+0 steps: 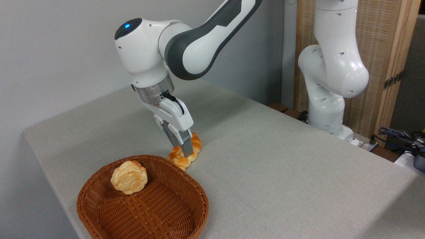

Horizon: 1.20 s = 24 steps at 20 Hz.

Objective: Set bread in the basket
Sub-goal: 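Close the gripper fingers around the braided bread roll, then lift the braided roll and carry it over the wicker basket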

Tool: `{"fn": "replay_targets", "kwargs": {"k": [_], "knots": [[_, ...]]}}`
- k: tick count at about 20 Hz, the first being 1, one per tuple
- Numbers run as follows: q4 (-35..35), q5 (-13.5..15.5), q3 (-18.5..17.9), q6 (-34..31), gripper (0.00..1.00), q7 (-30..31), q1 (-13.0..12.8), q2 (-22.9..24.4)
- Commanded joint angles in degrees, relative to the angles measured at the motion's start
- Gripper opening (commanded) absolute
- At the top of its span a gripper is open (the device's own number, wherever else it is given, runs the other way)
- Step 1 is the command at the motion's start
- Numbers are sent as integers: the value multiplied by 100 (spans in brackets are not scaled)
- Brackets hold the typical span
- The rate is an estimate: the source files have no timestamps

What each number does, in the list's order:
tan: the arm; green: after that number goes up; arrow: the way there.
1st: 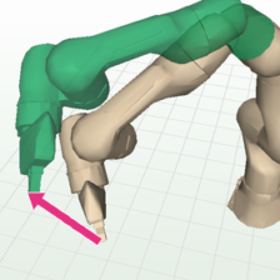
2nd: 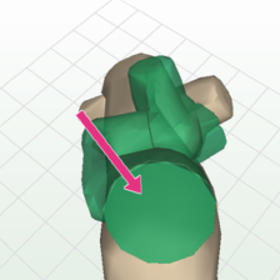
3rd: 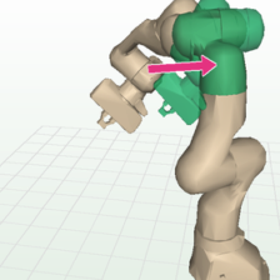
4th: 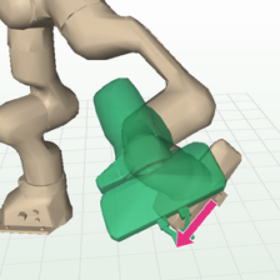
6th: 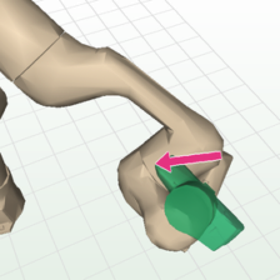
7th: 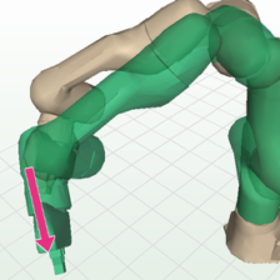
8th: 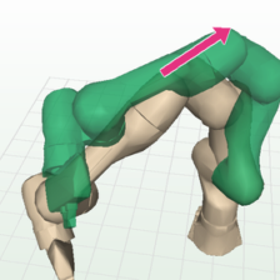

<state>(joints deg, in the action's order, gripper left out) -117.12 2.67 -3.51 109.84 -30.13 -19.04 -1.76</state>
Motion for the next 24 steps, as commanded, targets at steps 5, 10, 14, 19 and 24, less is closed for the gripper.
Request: {"fn": "replay_targets", "kwargs": {"k": [5, 10, 14, 19, 24], "knots": [[14, -91, -36, -225, 30, -2, -30, 201], [84, -21, -9, -630, 31, -10, -30, 693], [391, 15, -88, -499, 33, -63, -4, 800], [532, 15, -536, 668, 33, -300, 58, 756], [541, 15, -888, 1697, 34, -704, 58, 554]]}}
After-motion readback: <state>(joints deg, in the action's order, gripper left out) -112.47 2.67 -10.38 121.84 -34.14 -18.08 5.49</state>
